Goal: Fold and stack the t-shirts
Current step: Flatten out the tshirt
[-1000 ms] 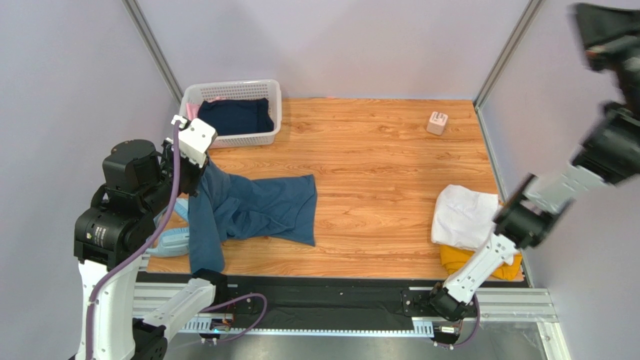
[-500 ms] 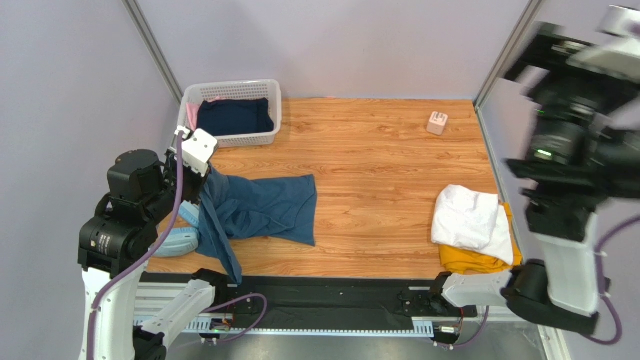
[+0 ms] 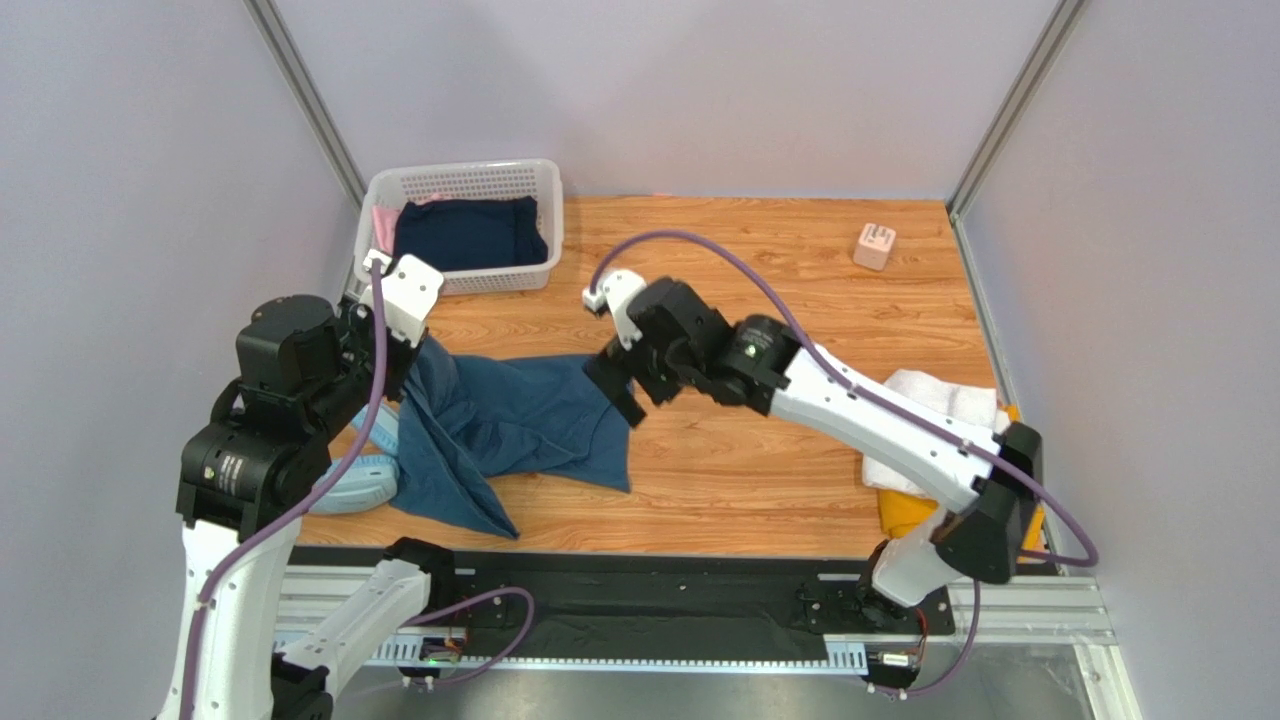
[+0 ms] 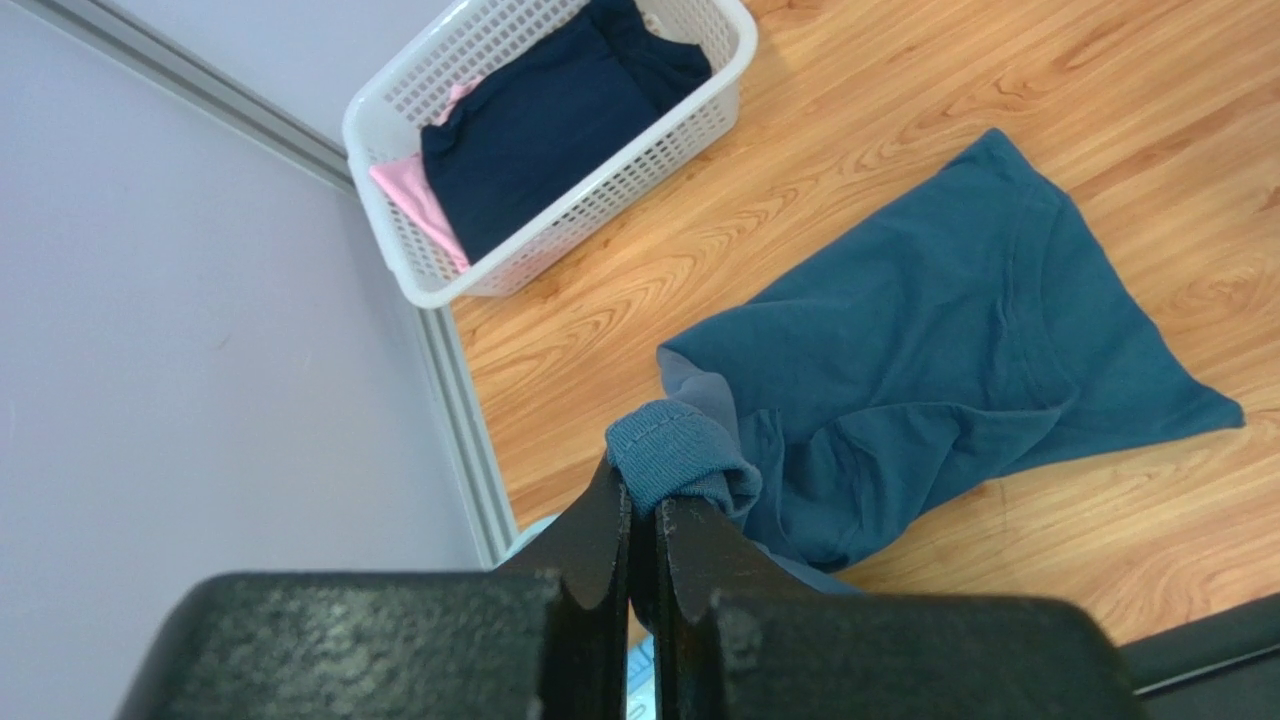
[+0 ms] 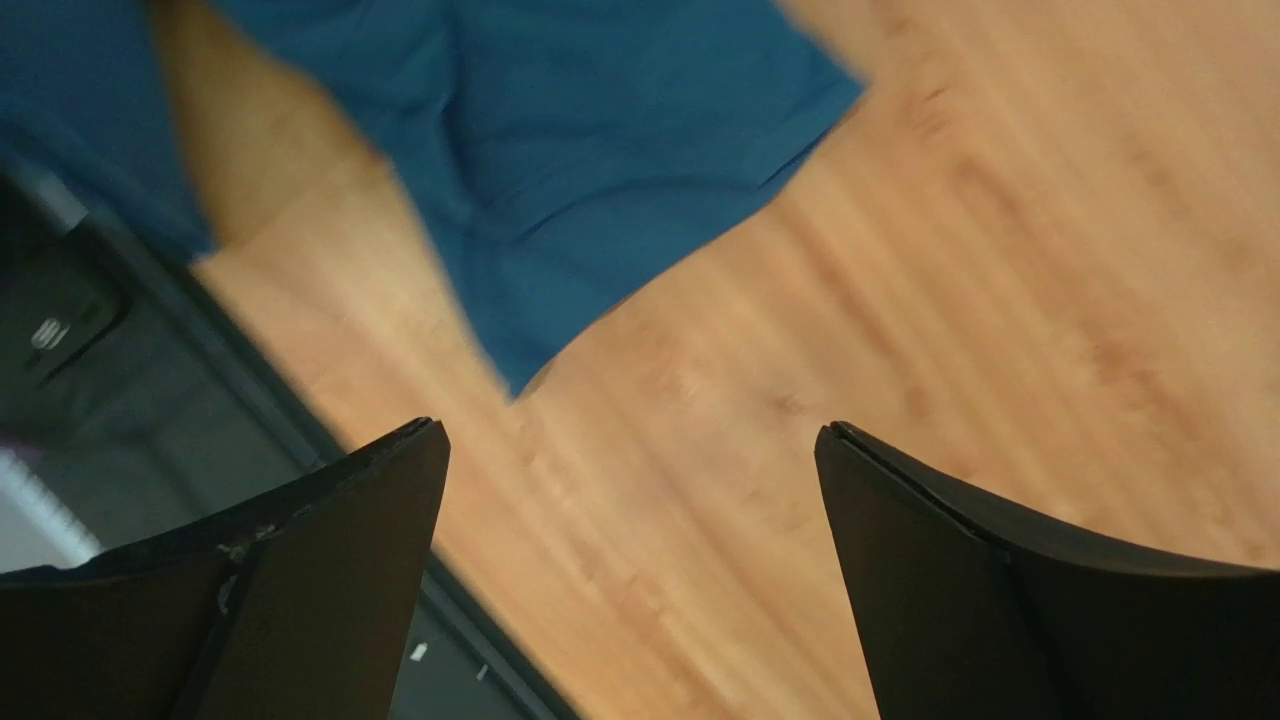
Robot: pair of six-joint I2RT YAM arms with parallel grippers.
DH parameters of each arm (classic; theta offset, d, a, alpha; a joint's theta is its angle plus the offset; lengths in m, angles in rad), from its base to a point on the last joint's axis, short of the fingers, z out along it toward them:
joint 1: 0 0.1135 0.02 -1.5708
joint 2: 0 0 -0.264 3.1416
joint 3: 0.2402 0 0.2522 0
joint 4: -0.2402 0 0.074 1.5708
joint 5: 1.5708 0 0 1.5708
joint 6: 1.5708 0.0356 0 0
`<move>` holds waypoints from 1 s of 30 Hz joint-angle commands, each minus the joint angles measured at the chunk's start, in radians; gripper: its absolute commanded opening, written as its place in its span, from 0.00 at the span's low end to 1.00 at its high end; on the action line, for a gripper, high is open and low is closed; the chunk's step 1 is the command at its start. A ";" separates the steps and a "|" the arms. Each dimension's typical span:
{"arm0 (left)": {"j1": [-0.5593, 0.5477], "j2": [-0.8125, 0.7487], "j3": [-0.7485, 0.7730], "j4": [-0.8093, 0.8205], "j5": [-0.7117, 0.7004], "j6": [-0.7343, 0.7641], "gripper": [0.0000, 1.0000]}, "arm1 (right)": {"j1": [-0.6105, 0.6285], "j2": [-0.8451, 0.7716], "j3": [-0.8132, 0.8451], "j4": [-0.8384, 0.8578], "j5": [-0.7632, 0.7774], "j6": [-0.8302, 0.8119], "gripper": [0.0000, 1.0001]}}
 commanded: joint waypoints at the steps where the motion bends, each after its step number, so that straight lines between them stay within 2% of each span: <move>1: 0.004 0.048 0.004 0.067 -0.034 -0.002 0.00 | 0.074 -0.214 -0.178 0.137 -0.192 0.129 1.00; 6: 0.004 0.054 -0.016 0.079 -0.048 -0.013 0.00 | 0.178 -0.206 -0.391 0.248 -0.238 0.183 1.00; 9: 0.004 0.056 -0.018 0.076 -0.054 -0.016 0.00 | 0.215 -0.152 -0.410 0.305 -0.258 0.185 1.00; 17: 0.004 0.048 -0.025 0.067 -0.082 -0.001 0.00 | 0.219 0.102 -0.232 0.298 -0.275 0.070 1.00; 21: 0.004 0.045 -0.039 0.066 -0.077 -0.004 0.00 | 0.199 0.239 -0.096 0.249 -0.259 0.021 0.93; 24: 0.004 0.040 -0.042 0.064 -0.077 -0.004 0.00 | 0.167 0.297 -0.025 0.239 -0.287 0.013 0.93; 30: 0.004 0.031 -0.035 0.062 -0.080 0.007 0.00 | 0.108 0.354 0.006 0.273 -0.333 0.004 0.93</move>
